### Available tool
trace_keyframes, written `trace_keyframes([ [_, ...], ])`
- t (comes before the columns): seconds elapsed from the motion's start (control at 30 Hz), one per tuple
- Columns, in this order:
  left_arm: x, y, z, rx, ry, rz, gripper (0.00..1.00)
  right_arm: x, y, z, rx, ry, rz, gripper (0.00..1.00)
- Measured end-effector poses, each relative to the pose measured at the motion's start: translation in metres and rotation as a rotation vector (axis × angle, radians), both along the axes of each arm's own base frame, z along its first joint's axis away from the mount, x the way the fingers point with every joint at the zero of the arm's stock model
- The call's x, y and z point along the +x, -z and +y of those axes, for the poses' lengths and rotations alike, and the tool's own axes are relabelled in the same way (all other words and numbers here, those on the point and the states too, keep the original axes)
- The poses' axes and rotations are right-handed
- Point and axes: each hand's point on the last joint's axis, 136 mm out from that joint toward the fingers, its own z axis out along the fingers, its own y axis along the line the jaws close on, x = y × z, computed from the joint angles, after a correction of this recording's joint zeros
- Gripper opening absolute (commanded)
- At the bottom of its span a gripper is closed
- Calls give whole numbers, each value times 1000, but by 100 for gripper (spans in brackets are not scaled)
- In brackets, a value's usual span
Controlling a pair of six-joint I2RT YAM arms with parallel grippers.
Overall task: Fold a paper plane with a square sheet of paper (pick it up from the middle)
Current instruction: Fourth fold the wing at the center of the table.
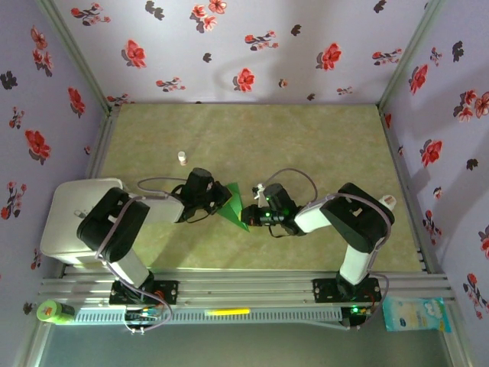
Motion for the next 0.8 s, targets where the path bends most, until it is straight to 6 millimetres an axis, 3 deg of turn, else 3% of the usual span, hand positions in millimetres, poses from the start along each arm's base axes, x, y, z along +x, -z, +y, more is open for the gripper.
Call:
trace_keyframes([
  [0.4, -3, -1, -10, -17, 24, -10, 8, 2, 1, -1, 2, 26, 31, 0],
  [0.8, -6, 12, -15, -5, 39, 6, 9, 3, 2, -1, 11, 27, 94, 0],
])
